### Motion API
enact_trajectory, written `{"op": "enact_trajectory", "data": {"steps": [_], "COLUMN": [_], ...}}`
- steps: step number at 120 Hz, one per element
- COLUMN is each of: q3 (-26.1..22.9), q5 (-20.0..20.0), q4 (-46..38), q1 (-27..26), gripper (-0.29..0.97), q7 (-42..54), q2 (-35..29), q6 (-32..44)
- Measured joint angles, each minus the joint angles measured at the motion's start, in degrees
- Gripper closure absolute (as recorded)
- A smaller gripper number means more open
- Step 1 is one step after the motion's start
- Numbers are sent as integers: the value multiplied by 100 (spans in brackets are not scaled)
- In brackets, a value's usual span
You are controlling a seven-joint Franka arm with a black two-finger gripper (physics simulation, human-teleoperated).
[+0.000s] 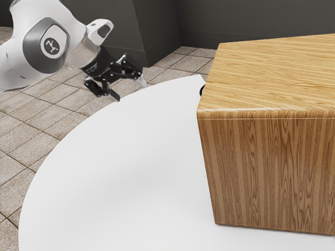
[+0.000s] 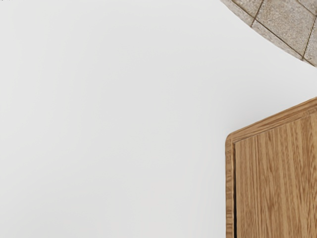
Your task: Pull the drawer handle with one arm to open the drawer
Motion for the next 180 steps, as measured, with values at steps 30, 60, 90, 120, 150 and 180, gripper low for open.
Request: {"op": "enact_trajectory", "data": {"steps": [30,60,90,120,150,180], "q3": [2,52,54,-52,-98,-78], "q5": [-479,-796,-1154,-1444,-1494,-1480], "q4": [-697,-714,-605,-200,5,402], "q1": [-419,-635,-108,-44,-954,-371], "gripper": [0,0,0,0,0,0], "q7": [-21,-46,-16,94,169,223], "q2": [-474,-483,-176,30,89,453], "q6": [776,661,267,51,104,162]}}
